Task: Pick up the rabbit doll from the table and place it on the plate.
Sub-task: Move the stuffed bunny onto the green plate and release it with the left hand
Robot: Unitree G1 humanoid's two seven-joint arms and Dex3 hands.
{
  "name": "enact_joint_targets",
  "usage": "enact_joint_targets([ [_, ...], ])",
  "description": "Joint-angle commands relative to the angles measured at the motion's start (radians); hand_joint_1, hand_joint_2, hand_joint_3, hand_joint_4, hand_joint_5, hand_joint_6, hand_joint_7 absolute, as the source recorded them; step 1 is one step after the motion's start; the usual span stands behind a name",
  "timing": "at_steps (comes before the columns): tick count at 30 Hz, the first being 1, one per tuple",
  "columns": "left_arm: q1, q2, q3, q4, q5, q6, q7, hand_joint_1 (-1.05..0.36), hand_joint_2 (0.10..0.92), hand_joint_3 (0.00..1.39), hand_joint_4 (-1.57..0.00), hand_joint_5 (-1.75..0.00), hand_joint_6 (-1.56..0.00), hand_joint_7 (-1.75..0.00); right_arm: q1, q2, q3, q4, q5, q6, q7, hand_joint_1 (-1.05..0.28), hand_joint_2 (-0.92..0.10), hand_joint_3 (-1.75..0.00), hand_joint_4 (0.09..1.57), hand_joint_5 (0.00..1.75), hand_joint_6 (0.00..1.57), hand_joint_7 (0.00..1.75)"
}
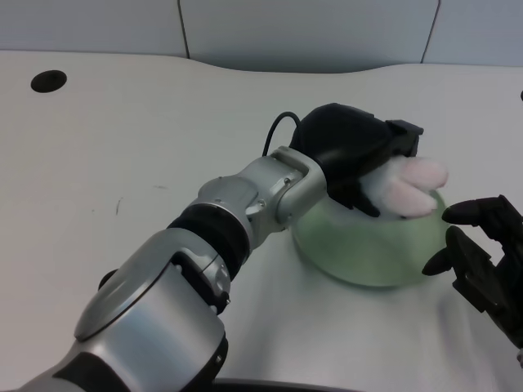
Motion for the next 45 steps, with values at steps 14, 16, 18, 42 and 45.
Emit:
enact_joint_targets([
  [14, 0.012, -0.006, -0.035, 0.006, 0.03, 0.015, 0.043, -0.16, 0.857, 0.0, -0.84, -1.28, -0.87, -0.82, 0.03, -0.005, 0.012, -0.03, -0.004, -0.013, -0.001, -0.19, -0.92, -0.72, 0.44, 1.75, 0.01, 1.75],
  [16, 0.012, -0.006, -0.035, 0.007, 0.031, 0.015, 0.045, -0.16, 0.856, 0.0, -0.84, -1.29, -0.85, -0.85, 0.03, -0.005, 0.012, -0.03, -0.004, -0.013, -0.001, -0.19, -0.92, -0.72, 0.44, 1.75, 0.01, 1.75],
  [18, 0.014, -0.006, -0.038, 0.007, 0.035, 0.022, 0.05, -0.16, 0.856, 0.0, -0.84, -1.29, -0.84, -0.87, 0.031, -0.006, 0.013, -0.031, -0.008, -0.014, -0.004, -0.19, -0.92, -0.72, 0.44, 1.75, 0.0, 1.75],
  [42, 0.013, -0.01, -0.091, 0.012, 0.081, 0.119, 0.067, -0.21, 0.857, 0.01, -0.63, -1.75, -0.46, -1.5, 0.039, 0.0, 0.01, -0.036, 0.011, -0.016, 0.002, -0.23, -0.92, -0.68, 0.45, 1.75, 0.03, 1.75],
  [45, 0.013, -0.01, -0.091, 0.013, 0.081, 0.119, 0.067, -0.21, 0.857, 0.01, -0.63, -1.75, -0.46, -1.5, 0.039, 0.0, 0.01, -0.036, 0.011, -0.016, 0.002, -0.23, -0.92, -0.68, 0.45, 1.75, 0.03, 1.75],
])
